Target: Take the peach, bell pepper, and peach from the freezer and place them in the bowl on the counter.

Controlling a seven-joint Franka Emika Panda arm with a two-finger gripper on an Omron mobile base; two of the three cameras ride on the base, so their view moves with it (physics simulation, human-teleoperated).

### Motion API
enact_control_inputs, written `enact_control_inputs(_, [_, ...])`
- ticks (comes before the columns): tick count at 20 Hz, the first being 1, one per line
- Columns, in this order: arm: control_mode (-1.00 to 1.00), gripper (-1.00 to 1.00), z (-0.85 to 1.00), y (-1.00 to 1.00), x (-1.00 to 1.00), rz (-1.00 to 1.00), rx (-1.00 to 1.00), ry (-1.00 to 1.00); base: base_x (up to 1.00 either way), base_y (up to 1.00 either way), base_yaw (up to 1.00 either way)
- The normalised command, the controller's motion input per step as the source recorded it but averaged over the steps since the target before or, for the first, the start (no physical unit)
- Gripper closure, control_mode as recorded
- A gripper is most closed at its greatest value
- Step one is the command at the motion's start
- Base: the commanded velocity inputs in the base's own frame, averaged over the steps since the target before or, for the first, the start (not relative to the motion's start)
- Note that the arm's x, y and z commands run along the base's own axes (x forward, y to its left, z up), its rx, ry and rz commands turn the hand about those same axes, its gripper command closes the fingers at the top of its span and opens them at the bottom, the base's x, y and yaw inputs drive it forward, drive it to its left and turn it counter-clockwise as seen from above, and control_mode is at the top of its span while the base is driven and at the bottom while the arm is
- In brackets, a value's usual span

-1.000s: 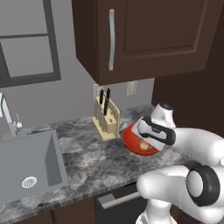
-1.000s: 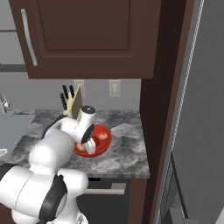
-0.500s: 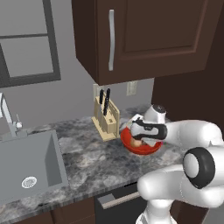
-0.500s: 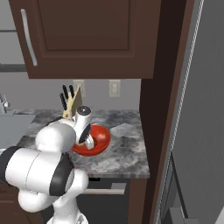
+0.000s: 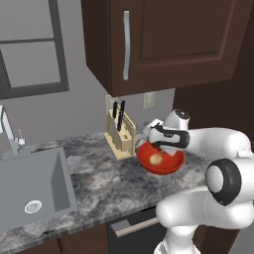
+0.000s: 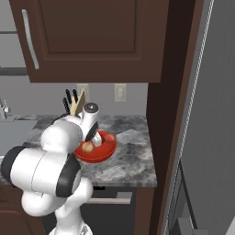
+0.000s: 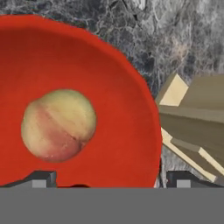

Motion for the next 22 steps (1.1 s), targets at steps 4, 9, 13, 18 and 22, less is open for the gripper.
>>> enact_control_inputs(4, [-1.00, -1.00, 0.19, 0.00, -0.54, 0.00, 0.00, -0.20, 0.00, 0.00, 0.00])
enact_control_inputs(9, [-1.00, -1.00, 0.44, 0.00, -0.51, 0.00, 0.00, -0.23, 0.00, 0.00, 0.00])
enact_control_inputs(13, [-1.00, -1.00, 0.71, 0.00, -0.66, 0.00, 0.00, -0.22, 0.00, 0.00, 0.00])
enact_control_inputs(18, [-1.00, -1.00, 0.85, 0.00, -0.77, 0.00, -0.01, -0.11, 0.00, 0.00, 0.00])
enact_control_inputs(22, [-1.00, -1.00, 0.91, 0.00, -0.87, 0.00, -0.05, 0.00, 0.00, 0.00, 0.00])
